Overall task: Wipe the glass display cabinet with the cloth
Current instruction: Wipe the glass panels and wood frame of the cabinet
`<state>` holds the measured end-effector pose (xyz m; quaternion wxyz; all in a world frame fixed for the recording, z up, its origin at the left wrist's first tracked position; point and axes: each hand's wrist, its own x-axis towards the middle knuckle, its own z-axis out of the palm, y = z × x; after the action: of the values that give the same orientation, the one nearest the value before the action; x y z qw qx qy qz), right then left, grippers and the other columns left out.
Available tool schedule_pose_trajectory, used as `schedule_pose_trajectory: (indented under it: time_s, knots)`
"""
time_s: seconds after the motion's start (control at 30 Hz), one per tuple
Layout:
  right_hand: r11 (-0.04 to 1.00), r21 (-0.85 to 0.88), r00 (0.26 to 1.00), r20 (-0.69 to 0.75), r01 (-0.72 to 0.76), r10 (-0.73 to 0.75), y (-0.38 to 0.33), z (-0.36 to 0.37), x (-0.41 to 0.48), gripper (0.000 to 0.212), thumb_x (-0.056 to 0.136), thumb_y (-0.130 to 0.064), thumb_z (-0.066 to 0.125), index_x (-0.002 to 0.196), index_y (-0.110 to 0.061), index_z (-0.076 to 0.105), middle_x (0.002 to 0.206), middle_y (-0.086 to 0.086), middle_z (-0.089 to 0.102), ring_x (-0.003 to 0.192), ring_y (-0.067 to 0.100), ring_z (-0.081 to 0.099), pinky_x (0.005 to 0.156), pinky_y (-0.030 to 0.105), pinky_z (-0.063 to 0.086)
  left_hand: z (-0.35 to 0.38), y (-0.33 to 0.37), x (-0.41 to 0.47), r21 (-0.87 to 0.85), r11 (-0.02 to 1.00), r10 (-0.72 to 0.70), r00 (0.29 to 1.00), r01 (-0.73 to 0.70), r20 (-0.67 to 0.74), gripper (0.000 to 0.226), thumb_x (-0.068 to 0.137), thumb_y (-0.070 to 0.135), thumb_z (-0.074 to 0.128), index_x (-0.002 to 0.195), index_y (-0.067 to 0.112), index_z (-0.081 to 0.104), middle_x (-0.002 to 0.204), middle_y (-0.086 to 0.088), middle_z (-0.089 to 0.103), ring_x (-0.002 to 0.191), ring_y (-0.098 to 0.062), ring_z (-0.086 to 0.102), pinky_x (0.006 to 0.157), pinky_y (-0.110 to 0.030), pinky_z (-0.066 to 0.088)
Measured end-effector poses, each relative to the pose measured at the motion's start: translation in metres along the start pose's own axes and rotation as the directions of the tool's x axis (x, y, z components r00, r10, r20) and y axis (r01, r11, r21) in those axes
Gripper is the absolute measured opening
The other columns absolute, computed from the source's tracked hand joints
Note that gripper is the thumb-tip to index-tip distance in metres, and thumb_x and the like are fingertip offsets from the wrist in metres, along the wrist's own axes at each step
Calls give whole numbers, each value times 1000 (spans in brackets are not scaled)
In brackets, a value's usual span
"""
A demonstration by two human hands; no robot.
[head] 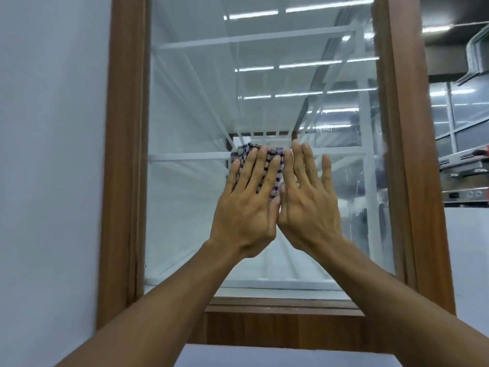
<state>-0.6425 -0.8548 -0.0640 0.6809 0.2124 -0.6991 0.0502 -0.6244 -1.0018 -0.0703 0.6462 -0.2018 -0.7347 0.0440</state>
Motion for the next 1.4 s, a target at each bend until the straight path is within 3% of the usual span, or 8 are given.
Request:
schedule_pose_trajectory:
  time_s: [0.4, 0.6, 0.73, 0.83, 1.0, 1.13, 1.3, 1.4]
  knots:
    - [991, -65, 984, 139, 121, -111, -100, 32, 26, 68, 104, -41, 22, 163, -10, 6, 169, 21, -9, 157, 34, -9, 119, 72, 2, -34, -111, -52, 51, 981, -187, 982, 188, -28, 68, 105, 37, 29, 165, 11, 7, 173, -9, -1, 160, -21, -7, 130, -46, 1]
    - [993, -34, 986, 125, 113, -108, -96, 32, 20, 68, 103, -39, 22, 163, -10, 5, 169, 21, -9, 158, 33, -8, 120, 71, 4, -27, -88, -89, -4, 922, -385, 918, 386, -100, 71, 105, 31, 38, 165, 10, 4, 173, -10, -1, 160, -21, -6, 130, -46, 2]
    - [991, -13, 988, 84, 134, -133, -87, 29, 12, 65, 103, -35, 24, 163, -14, 11, 170, 18, -4, 158, 30, -5, 123, 65, 5, -24, -81, -81, 3, 984, -175, 984, 175, -27, 67, 106, 34, 32, 165, 12, 10, 173, -10, 0, 160, -22, -5, 130, -46, 0]
    - [995, -10, 995, 35, 99, -98, -69, 23, 0, 62, 104, -32, 24, 164, -18, 13, 171, 15, -1, 158, 30, -2, 125, 61, 3, -19, -67, -58, -42, 944, -329, 942, 327, -69, 66, 106, 35, 28, 165, 14, 8, 173, -10, -1, 160, -23, -7, 130, -45, -3]
    - [999, -48, 1000, 10, 10, -9, -15, 5, -18, 64, 104, -33, 31, 164, -20, 14, 171, 17, 1, 158, 31, 0, 126, 59, -3, -1, -13, -54, -31, 999, -36, 999, 36, 1, 66, 106, 35, 30, 165, 13, 12, 173, -11, 0, 160, -25, -4, 129, -51, 7]
    - [996, -74, 999, -5, -51, 50, 29, -9, -24, 63, 104, -37, 29, 164, -21, 14, 171, 17, 1, 158, 31, 0, 124, 64, 3, 7, 21, -2, -60, 979, -197, 979, 194, -48, 66, 106, 32, 32, 165, 11, 10, 173, -12, 1, 160, -26, -4, 129, -50, 2]
    - [986, -152, 997, 11, -74, 76, 75, -30, -32, 63, 104, -40, 26, 163, -21, 16, 170, 21, 2, 158, 33, 0, 126, 58, -1, 20, 61, -13, -12, 996, 91, 995, -91, 43, 65, 108, 35, 30, 165, 13, 7, 173, -11, -3, 160, -25, -7, 129, -51, 7]
    - [977, -207, 998, 21, -59, 65, 96, -45, -41, 65, 104, -41, 26, 163, -18, 15, 169, 22, 2, 158, 34, 0, 127, 57, 0, 27, 70, 0, -9, 999, 35, 999, -35, -2, 66, 107, 36, 31, 165, 13, 10, 173, -12, 1, 160, -26, -3, 129, -51, 6]
